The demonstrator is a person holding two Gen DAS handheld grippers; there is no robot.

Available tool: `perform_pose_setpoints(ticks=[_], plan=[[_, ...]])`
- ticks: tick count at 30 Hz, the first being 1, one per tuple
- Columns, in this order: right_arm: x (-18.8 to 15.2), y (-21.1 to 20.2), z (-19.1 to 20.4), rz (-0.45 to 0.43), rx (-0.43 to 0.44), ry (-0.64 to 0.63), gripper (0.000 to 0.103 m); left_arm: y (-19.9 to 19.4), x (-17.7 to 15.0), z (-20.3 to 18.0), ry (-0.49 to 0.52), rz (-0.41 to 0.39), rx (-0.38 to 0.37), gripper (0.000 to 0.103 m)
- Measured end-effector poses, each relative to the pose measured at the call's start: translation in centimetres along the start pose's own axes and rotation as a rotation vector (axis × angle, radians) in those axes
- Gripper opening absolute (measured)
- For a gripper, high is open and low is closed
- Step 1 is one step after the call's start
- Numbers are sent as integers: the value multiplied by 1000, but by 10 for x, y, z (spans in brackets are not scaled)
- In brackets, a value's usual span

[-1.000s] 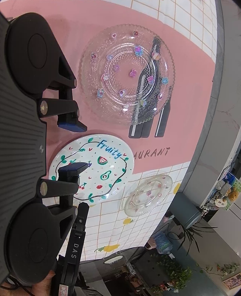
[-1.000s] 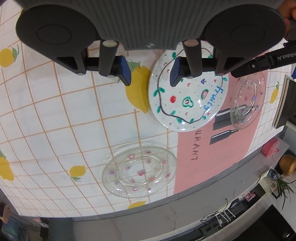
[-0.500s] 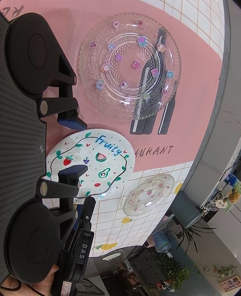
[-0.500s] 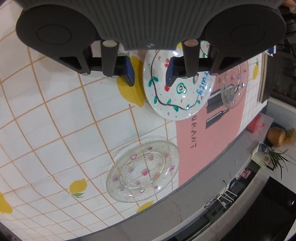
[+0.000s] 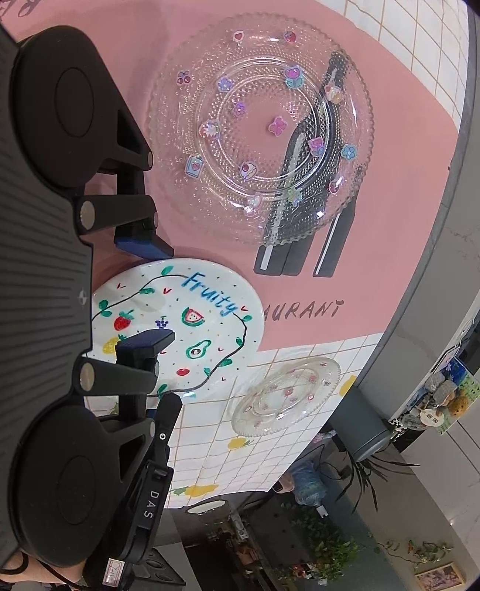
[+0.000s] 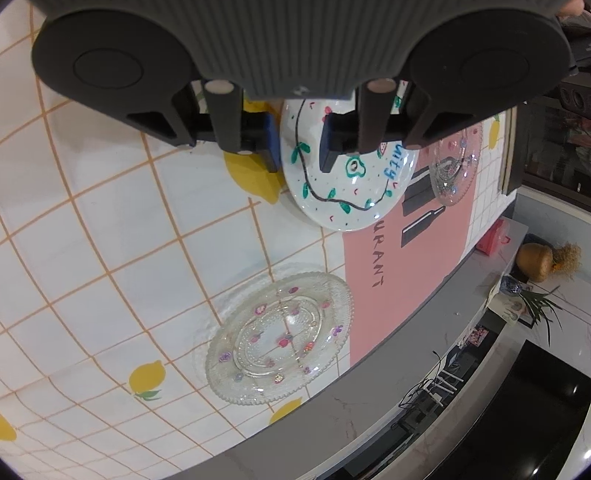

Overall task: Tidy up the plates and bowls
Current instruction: 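Close both grippers on the 'Fruity' plate rim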

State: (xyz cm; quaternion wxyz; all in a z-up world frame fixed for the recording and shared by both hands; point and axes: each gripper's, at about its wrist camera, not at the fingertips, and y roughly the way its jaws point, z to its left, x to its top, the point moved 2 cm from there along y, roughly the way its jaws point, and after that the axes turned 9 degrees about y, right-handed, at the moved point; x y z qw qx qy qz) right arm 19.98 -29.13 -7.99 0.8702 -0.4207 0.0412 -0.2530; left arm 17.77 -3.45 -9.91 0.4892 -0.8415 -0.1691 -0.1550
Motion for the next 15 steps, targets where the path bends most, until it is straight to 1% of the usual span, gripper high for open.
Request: perform_pose_setpoints(ticks=[3, 5, 6, 7, 8, 9, 10, 11, 13, 15], plan=[[3, 0, -3, 21, 16, 7, 23, 1, 1, 1, 0, 3, -8, 48], [6, 1, -7, 37, 38, 25, 23, 0, 1, 3, 0, 5, -15, 44], [7, 1, -10, 46, 52, 41, 23, 0, 1, 4, 0, 3, -14, 39], [8, 1, -13, 53, 65, 56, 23, 0, 1, 6, -1, 1, -10, 32], [9, 1, -15, 57, 69, 71, 20, 0, 1, 7, -2, 2, -2, 28], [9, 0, -16, 56, 62, 76, 13, 0, 1, 8, -2, 4, 2, 24], [8, 0, -17, 52, 46, 69, 8, -1, 0, 8, 3, 3, 4, 23], [8, 0, -16, 48, 43, 62, 6, -1, 0, 7, 12, 7, 12, 22], [7, -2, -14, 44, 21, 54, 6, -2, -1, 4, 37, 23, 33, 15], [6, -6, -11, 41, -7, 32, 6, -4, -2, 0, 57, 34, 29, 15]])
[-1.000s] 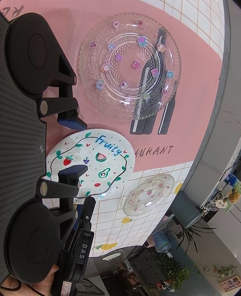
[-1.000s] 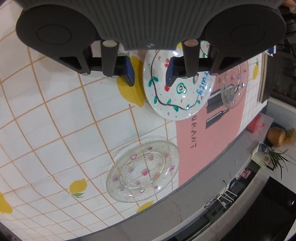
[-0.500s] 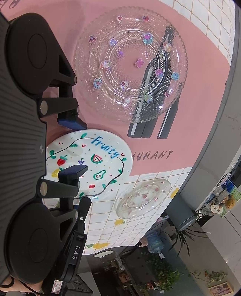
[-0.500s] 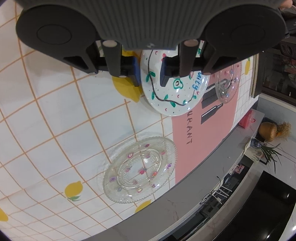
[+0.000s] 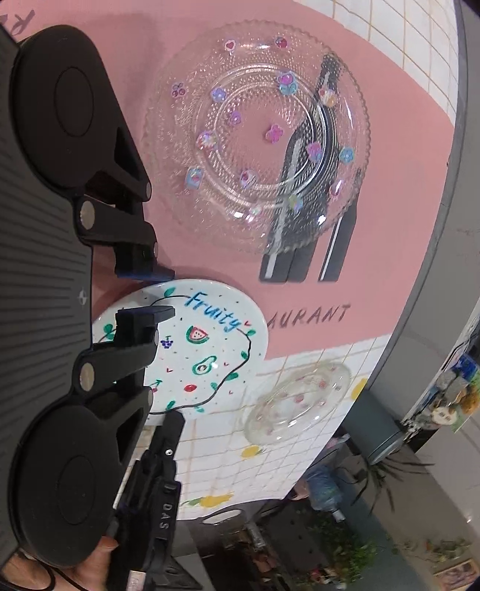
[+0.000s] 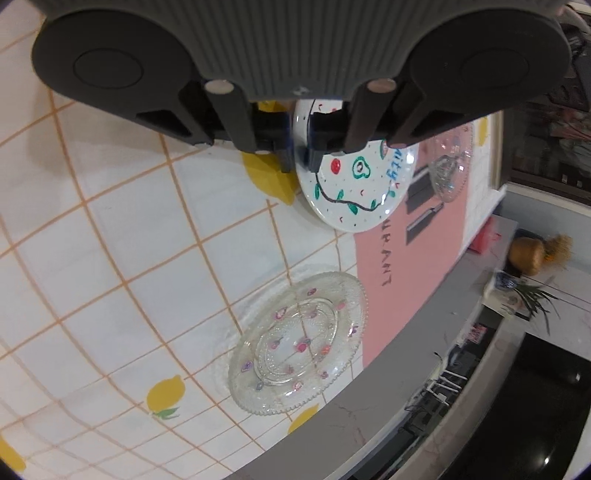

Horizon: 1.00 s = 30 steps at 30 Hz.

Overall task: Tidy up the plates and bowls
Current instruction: 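Close both grippers on the 'Fruity' plate rim, then carry the white 'Fruity' plate with both grippers, lower it, open both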

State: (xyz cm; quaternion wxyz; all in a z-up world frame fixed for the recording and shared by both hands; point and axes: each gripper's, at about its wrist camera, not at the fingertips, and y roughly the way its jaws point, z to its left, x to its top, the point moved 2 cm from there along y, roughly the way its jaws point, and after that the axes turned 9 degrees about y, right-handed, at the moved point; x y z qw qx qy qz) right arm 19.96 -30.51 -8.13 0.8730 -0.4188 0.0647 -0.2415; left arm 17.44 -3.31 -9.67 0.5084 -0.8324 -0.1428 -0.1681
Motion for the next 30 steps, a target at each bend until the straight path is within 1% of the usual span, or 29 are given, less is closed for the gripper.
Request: perform_pose_setpoints(ticks=[5, 9, 12, 15, 22, 30], plan=[[-4, -15, -1, 7, -20, 1, 6, -11, -2, -11, 37, 4, -15, 15], [-15, -23, -4, 30, -55, -11, 6, -18, -10, -21, 87, 31, -7, 15], [-24, -27, -6, 40, -75, -20, 7, -20, -16, -23, 105, 49, -18, 15], [-29, -32, -7, 45, -72, -15, 7, -25, -19, -25, 113, 52, -27, 15], [-39, -48, 0, 31, -51, -41, 7, -39, -24, -30, 145, 33, -27, 15], [-43, -36, 2, 50, -74, -64, 7, -28, -30, -24, 141, 68, -4, 15]])
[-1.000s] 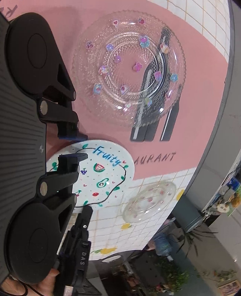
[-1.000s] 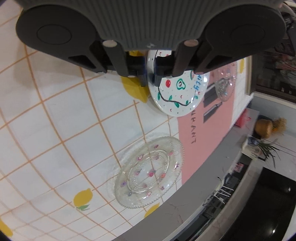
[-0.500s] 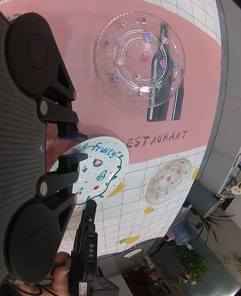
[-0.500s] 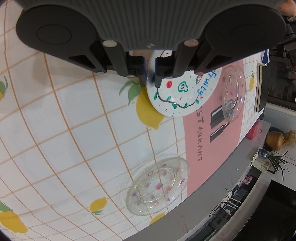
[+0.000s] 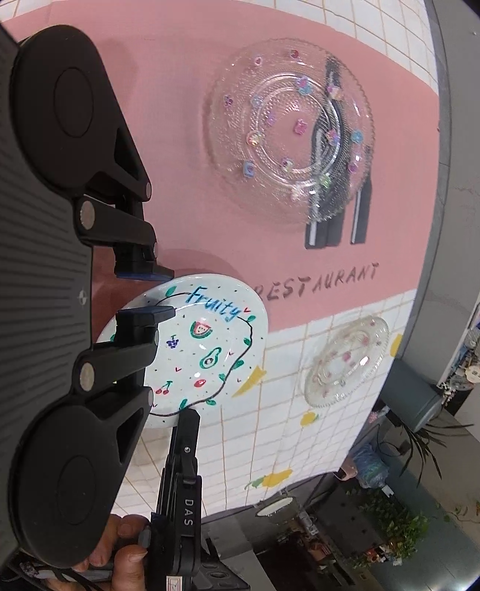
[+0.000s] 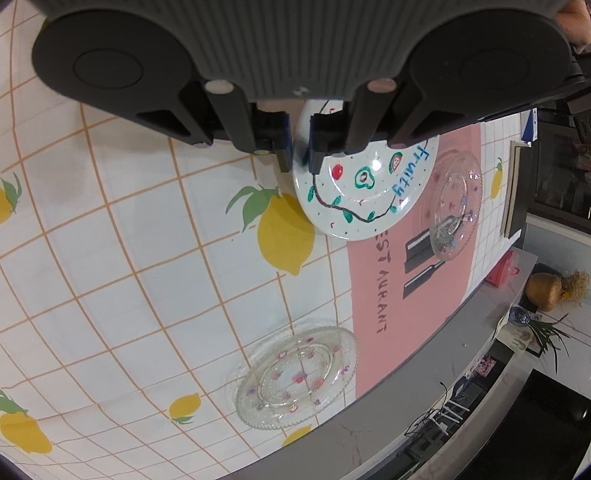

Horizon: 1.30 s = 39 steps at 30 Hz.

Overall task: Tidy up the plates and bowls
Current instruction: 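Carry the white 'Fruity' plate with both grippers, lower it, open both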

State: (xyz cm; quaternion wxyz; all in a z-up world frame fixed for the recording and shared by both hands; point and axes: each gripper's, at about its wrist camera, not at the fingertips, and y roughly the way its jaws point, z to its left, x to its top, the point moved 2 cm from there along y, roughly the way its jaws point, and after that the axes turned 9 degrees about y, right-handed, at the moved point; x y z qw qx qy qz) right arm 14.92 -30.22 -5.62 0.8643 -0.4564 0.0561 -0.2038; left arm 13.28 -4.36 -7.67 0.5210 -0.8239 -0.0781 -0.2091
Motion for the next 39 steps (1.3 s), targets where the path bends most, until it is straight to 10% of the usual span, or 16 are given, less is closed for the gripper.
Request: perform_pose_setpoints(ticks=[32, 39], plan=[[-2, 20, 11, 67, -78, -57, 15, 16, -8, 4, -15, 61, 41, 17], [2, 16, 11, 55, -102, -55, 33, 13, -5, 11, -72, 77, 34, 28]])
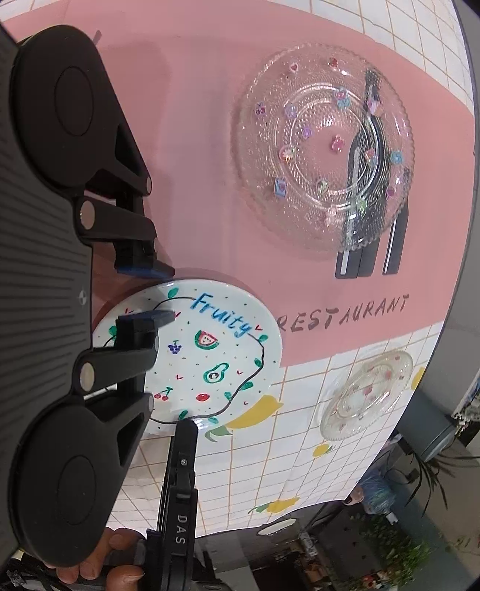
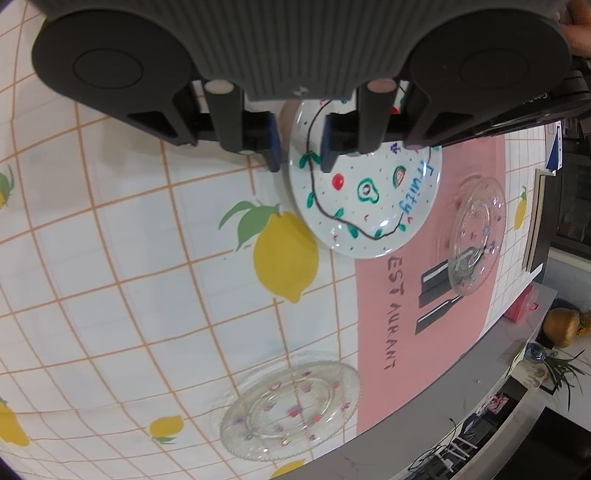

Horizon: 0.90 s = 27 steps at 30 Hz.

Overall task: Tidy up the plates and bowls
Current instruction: 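Carry the white 'Fruity' plate with both grippers, lower it, open both, then move both grippers to the rim of the clear glass plate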

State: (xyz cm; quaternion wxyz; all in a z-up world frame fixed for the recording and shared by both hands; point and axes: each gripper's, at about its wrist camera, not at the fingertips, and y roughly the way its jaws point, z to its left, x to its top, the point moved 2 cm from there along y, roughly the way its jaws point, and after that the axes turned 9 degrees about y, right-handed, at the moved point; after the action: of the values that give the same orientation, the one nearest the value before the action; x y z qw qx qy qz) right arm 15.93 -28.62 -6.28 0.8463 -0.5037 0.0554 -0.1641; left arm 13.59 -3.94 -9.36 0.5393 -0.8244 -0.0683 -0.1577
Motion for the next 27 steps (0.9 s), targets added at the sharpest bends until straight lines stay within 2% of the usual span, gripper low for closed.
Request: perform_pose_setpoints(ticks=[3, 10, 13, 16, 24, 27], plan=[[5, -6, -2, -35, -21, -1, 36, -7, 2, 2, -8, 1, 18, 35], [13, -13, 7, -79, -8, 1, 38, -47, 12, 12, -9, -93, 28, 38], [17, -15, 16, -96, 36, 21, 38, -66, 21, 30, -71, -148, -1, 41], [21, -17, 29, -114, 76, 35, 38, -80, 28, 51, -137, -191, 6, 42], [25, 2, 78, -80, 136, 19, 38, -92, 31, 105, -291, -241, 55, 42], [21, 15, 94, -54, 148, 18, 38, -93, 29, 122, -335, -238, 41, 42]])
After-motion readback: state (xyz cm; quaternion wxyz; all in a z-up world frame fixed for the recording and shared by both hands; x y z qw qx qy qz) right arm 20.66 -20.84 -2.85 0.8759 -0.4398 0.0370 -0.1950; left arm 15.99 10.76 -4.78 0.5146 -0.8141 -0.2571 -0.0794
